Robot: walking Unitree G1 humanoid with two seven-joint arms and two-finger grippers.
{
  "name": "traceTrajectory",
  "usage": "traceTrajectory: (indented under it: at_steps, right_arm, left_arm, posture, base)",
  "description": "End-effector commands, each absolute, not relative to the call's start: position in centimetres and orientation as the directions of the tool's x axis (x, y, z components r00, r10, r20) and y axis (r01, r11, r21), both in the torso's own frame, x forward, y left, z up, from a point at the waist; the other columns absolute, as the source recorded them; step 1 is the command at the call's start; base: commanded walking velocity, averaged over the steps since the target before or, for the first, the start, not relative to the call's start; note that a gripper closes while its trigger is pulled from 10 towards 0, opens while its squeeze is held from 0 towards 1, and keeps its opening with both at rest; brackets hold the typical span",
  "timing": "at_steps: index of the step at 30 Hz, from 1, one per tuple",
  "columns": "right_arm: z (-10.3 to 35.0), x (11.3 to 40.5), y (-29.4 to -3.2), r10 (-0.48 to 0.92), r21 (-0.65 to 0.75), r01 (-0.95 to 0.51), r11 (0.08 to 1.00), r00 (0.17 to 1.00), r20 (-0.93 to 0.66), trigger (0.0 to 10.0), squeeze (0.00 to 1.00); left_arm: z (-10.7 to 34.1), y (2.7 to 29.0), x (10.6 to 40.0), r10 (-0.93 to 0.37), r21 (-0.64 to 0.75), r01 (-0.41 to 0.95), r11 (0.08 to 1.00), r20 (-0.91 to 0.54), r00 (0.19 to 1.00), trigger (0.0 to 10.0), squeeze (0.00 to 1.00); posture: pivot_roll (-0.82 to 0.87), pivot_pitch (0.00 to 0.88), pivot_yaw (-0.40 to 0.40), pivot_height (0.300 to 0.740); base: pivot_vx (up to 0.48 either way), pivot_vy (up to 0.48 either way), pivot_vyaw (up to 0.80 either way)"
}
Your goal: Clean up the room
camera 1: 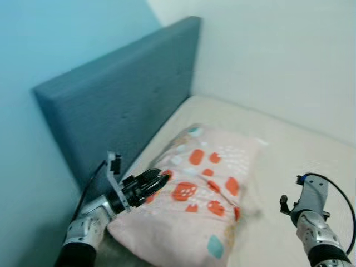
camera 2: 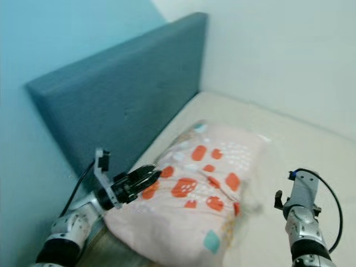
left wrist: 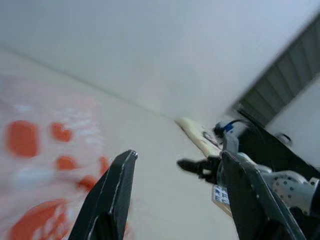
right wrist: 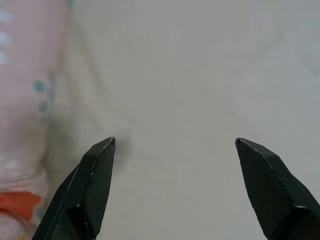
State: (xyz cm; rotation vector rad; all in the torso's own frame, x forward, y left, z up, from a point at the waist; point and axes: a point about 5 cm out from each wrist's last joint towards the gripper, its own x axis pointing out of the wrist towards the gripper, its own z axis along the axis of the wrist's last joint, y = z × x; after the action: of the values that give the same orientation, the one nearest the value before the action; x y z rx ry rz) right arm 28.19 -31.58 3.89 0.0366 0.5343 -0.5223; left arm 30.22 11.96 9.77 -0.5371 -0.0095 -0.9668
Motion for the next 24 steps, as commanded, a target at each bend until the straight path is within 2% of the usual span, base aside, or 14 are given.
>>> traceTrajectory:
  at_steps: [1, 2, 3, 4, 5, 7, 10, 11, 13, 19, 24]
  right_arm:
    - [3.4, 28.0, -31.2, -0.456, -0.09, 0.482, 0.871, 0.727, -0.513, 10.0, 0.0]
    - [3.3, 28.2, -30.8, -0.441, -0.075, 0.474, 0.878, 0.736, -0.513, 10.0, 0.0]
    - [3.3, 28.3, -30.5, -0.431, -0.064, 0.467, 0.882, 0.742, -0.513, 10.0, 0.0]
    - [3.3, 28.3, -30.5, -0.431, -0.064, 0.467, 0.882, 0.742, -0.513, 10.0, 0.0]
    - [3.1, 28.4, -30.2, -0.419, -0.054, 0.459, 0.887, 0.749, -0.514, 10.0, 0.0]
    - [2.7, 28.4, -29.3, -0.389, -0.035, 0.435, 0.9, 0.762, -0.518, 10.0, 0.0]
    - [2.5, 28.4, -28.9, -0.374, -0.028, 0.423, 0.906, 0.767, -0.521, 10.0, 0.0]
    - [2.3, 28.5, -27.9, -0.335, -0.009, 0.387, 0.922, 0.785, -0.521, 10.0, 0.0]
    - [2.2, 28.7, -27.0, -0.302, 0.008, 0.357, 0.934, 0.801, -0.516, 10.0, 0.0]
    - [2.1, 28.9, -26.5, -0.289, 0.005, 0.34, 0.94, 0.805, -0.518, 10.0, 0.0]
    - [1.9, 29.0, -25.6, -0.262, 0.013, 0.316, 0.949, 0.808, -0.527, 10.0, 0.0]
  left_arm:
    - [9.5, 12.0, 30.7, -0.747, -0.419, 0.747, 0.515, 0.208, 0.632, 10.0, 0.0]
    - [9.0, 12.4, 31.9, -0.651, -0.382, 0.642, 0.665, 0.127, 0.749, 10.0, 0.0]
    - [8.7, 12.7, 32.5, -0.575, -0.347, 0.564, 0.75, 0.079, 0.814, 10.0, 0.0]
    - [8.7, 12.7, 32.5, -0.575, -0.347, 0.564, 0.75, 0.079, 0.814, 10.0, 0.0]
    - [8.2, 13.4, 33.0, -0.488, -0.329, 0.468, 0.82, 0.023, 0.873, 10.0, 0.0]
    - [7.3, 15.0, 33.1, -0.362, -0.255, 0.331, 0.908, -0.084, 0.928, 10.0, 0.0]
    - [6.7, 15.8, 33.0, -0.296, -0.203, 0.264, 0.943, -0.149, 0.943, 10.0, 0.0]
    - [5.5, 17.4, 32.7, -0.17, -0.088, 0.152, 0.984, -0.256, 0.952, 10.0, 0.0]
    - [4.5, 18.6, 32.3, -0.085, -0.001, 0.09, 0.996, -0.32, 0.943, 10.0, 0.0]
    - [3.7, 18.9, 31.9, -0.067, 0.022, 0.08, 0.997, -0.348, 0.935, 10.0, 0.0]
    - [2.5, 19.6, 31.2, 0.01, 0.097, 0.029, 0.995, -0.387, 0.922, 10.0, 0.0]
  posture:
    - [-0.02, 0.063, -0.029, 0.74]
    - [-0.03, 0.062, -0.027, 0.74]
    - [-0.03, 0.062, -0.026, 0.74]
    - [-0.03, 0.062, -0.026, 0.74]
    - [-0.03, 0.06, -0.02, 0.74]
    - [-0.03, 0.047, -0.015, 0.74]
    - [-0.04, 0.047, -0.011, 0.74]
    - [-0.05, 0.042, 0.002, 0.74]
    - [-0.05, 0.04, 0.006, 0.74]
    - [-0.05, 0.04, 0.007, 0.74]
    - [-0.06, 0.04, 0.008, 0.74]
  base:
    - [0.0, 0.0, -0.76]
    - [0.0, 0.0, -0.76]
    - [0.0, 0.0, -0.76]
    - [0.0, 0.0, -0.76]
    - [0.0, 0.0, -0.76]
    - [0.0, 0.0, -0.76]
    - [0.0, 0.0, -0.76]
    - [0.0, 0.0, -0.76]
    - [0.0, 0.0, -0.76]
    - [0.0, 0.0, -0.76]
    - [0.0, 0.0, -0.74]
